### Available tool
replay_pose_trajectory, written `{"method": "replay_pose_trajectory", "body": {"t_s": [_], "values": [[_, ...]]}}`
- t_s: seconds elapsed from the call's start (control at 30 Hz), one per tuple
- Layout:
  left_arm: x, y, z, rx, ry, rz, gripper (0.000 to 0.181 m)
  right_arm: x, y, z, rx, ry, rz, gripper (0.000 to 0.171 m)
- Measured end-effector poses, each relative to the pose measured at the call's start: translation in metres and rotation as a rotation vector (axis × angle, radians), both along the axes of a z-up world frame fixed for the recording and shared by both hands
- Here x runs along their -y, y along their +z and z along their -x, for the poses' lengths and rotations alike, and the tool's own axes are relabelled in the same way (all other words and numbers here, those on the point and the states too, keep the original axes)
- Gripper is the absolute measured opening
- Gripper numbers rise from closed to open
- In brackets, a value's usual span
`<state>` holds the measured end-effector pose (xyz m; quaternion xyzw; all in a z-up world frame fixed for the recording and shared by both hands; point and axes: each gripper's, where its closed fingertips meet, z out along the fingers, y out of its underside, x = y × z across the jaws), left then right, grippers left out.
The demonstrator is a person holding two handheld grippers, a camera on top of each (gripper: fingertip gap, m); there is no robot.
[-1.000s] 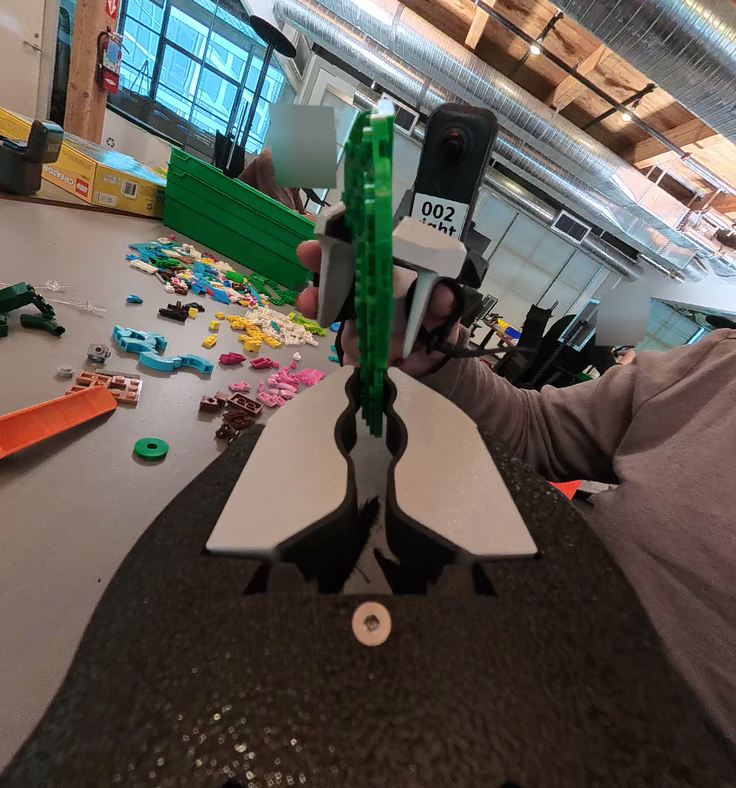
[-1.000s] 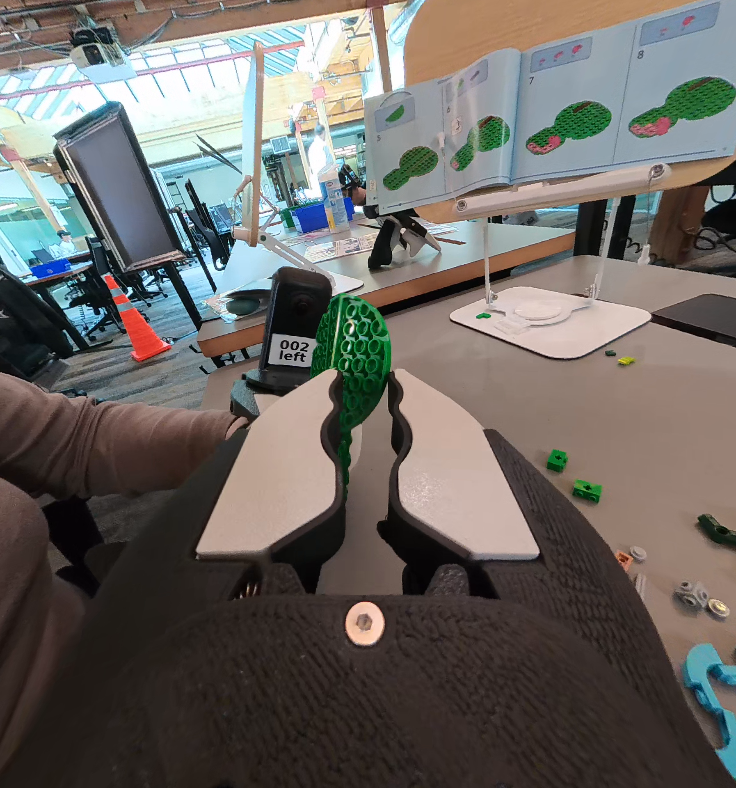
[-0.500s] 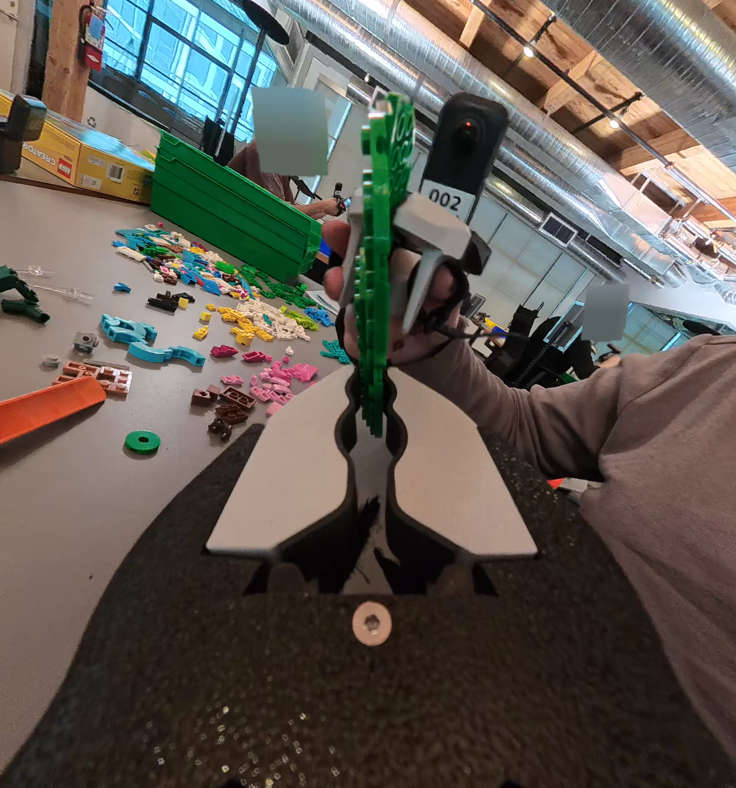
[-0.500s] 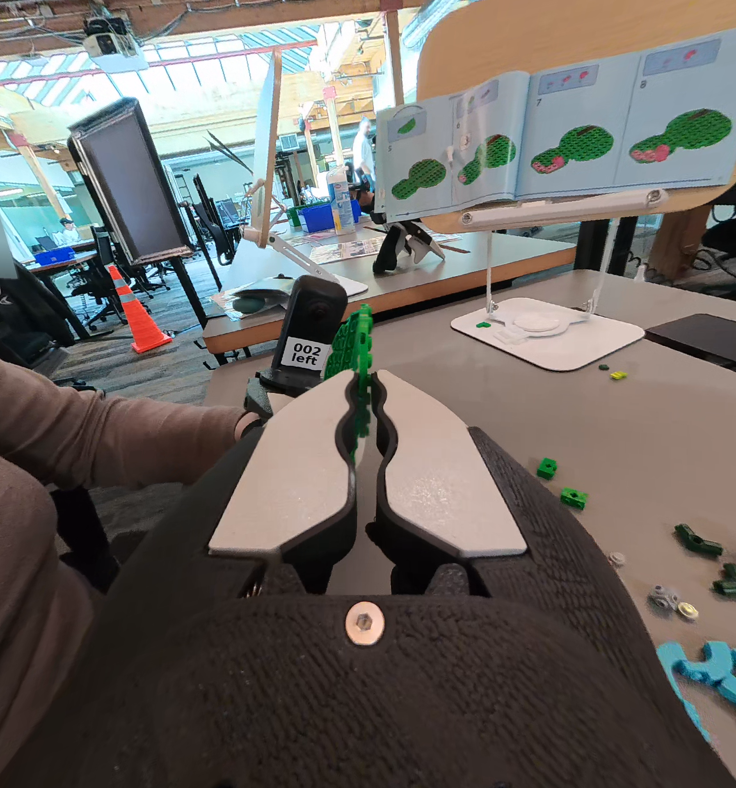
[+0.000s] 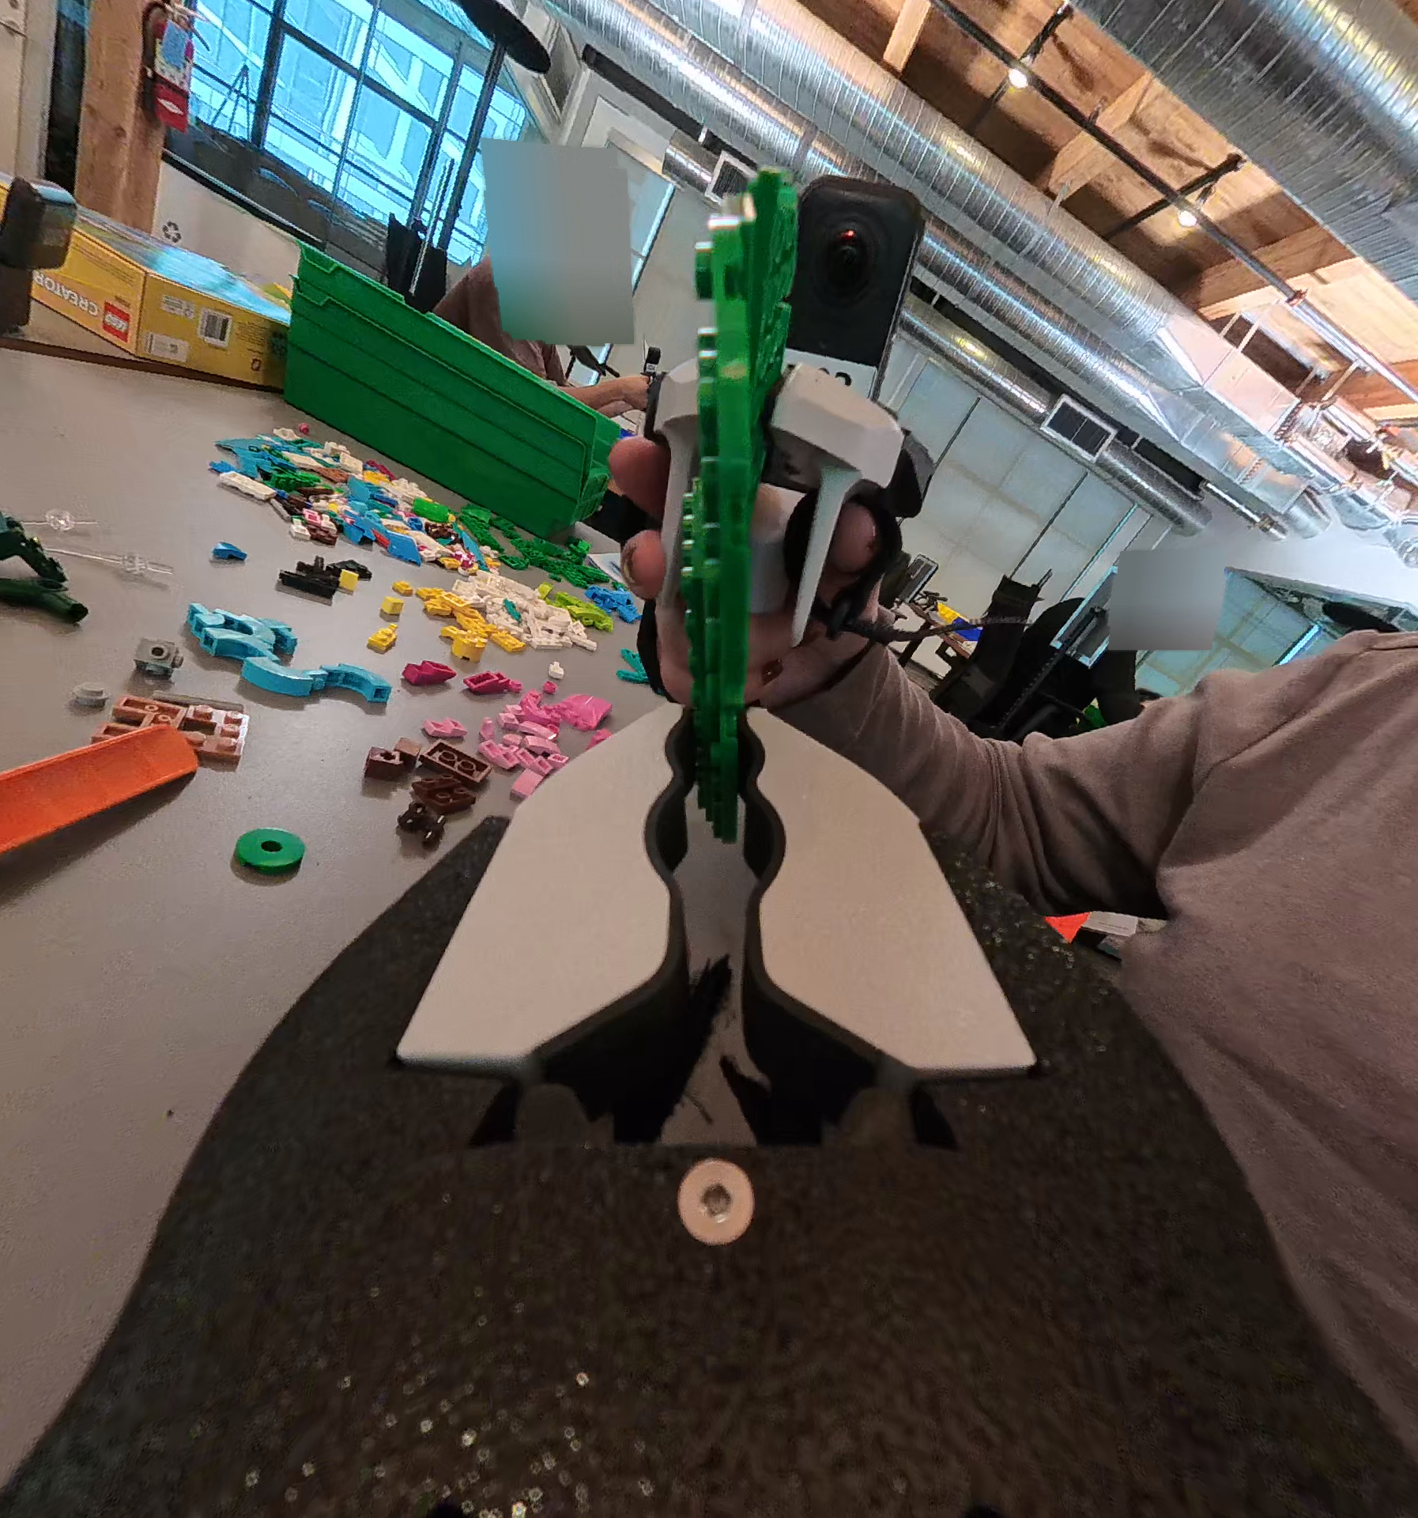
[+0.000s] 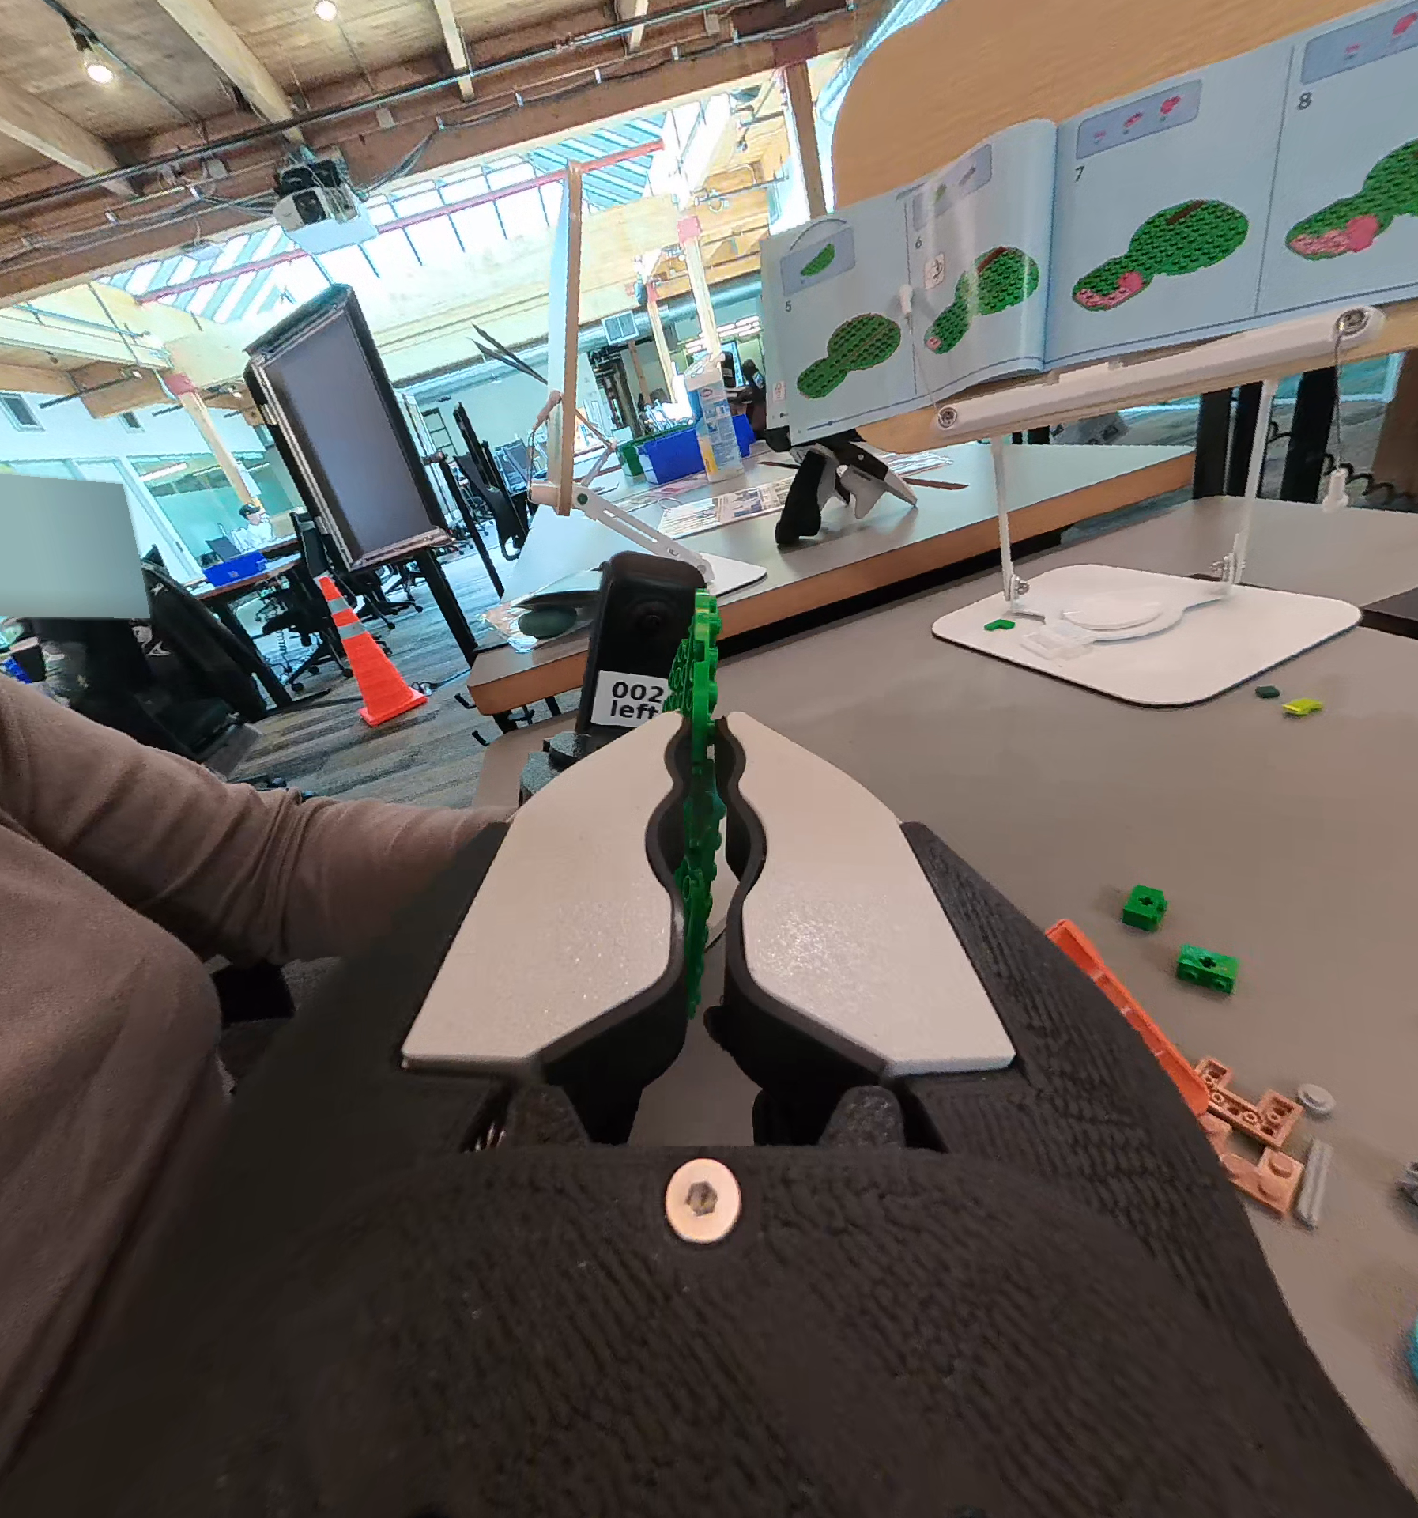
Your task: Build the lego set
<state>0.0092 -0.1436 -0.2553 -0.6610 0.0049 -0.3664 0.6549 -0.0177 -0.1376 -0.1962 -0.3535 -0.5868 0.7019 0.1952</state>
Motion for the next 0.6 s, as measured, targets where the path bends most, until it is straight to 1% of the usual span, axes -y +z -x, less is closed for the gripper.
{"method": "replay_pose_trajectory", "body": {"t_s": [0.33, 0.6], "values": [[0.0005, 0.0001, -0.0004, -0.002, 0.000, -0.002, 0.008, 0.0038, -0.0040, 0.0015, 0.035, 0.023, 0.054, 0.003], [0.0010, 0.0003, -0.0013, -0.010, 0.001, -0.006, 0.008, 0.0027, -0.0062, 0.0025, 0.008, -0.018, -0.005, 0.005]]}}
